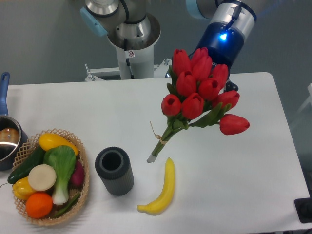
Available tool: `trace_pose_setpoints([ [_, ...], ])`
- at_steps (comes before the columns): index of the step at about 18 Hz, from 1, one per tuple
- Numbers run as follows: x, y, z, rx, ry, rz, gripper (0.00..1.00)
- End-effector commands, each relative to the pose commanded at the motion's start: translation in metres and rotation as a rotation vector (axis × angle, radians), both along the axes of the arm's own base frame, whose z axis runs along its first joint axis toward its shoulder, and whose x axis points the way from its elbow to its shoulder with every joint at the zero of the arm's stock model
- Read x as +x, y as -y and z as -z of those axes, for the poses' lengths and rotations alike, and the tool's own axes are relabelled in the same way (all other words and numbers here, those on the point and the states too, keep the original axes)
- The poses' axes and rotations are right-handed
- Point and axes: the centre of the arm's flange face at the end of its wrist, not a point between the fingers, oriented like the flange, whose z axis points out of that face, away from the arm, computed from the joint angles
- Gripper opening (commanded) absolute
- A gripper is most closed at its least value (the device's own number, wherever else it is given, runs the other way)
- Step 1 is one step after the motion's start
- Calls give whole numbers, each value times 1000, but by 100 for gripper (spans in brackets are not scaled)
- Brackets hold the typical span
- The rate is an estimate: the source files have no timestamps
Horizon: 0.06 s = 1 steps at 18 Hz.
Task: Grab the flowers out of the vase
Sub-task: 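Hold the tulip bunch raised above the table beside the vase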
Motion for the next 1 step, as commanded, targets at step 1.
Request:
trace_pose_setpoints([
  [1,0,-1,-1,-1,-2,1,34],
])
